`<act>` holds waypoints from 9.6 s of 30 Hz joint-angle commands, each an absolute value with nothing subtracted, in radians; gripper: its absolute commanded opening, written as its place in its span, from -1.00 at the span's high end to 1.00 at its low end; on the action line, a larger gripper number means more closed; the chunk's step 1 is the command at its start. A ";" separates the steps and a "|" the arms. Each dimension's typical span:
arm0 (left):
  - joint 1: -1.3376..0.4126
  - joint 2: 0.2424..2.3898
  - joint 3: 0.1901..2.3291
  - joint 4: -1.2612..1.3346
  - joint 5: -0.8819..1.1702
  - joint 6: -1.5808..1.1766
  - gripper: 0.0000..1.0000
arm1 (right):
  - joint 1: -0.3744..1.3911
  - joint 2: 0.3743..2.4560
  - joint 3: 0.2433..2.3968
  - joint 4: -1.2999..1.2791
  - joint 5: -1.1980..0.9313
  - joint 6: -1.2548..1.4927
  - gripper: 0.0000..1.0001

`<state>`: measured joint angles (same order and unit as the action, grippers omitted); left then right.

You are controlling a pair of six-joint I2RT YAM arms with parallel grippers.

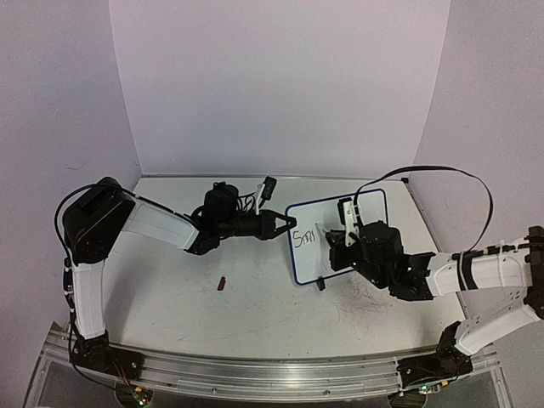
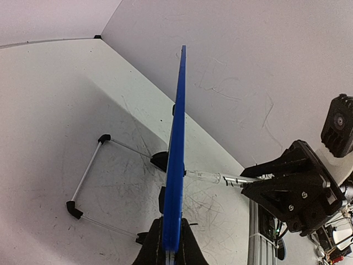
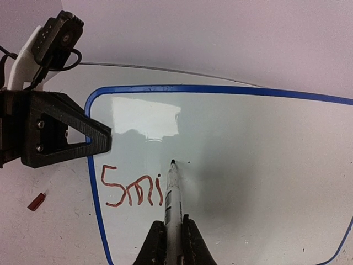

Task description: Write a sentence on the whiteboard

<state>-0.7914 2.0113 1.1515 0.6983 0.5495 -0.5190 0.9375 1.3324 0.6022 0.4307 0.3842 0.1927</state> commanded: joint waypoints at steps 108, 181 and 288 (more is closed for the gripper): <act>-0.789 1.956 1.148 0.663 0.546 -0.496 1.00 | 0.949 1.340 0.580 0.435 0.461 0.297 1.00; -0.788 1.939 1.133 0.663 0.537 -0.494 1.00 | 0.951 1.264 0.553 0.363 0.439 0.362 1.00; -0.752 1.960 1.224 0.454 0.588 -0.410 1.00 | 0.871 1.138 0.515 0.340 0.373 0.256 1.00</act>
<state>-0.7673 1.9797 1.1912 0.5389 0.6071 -0.4187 0.8734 1.1416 0.4950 0.3138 0.3175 0.2447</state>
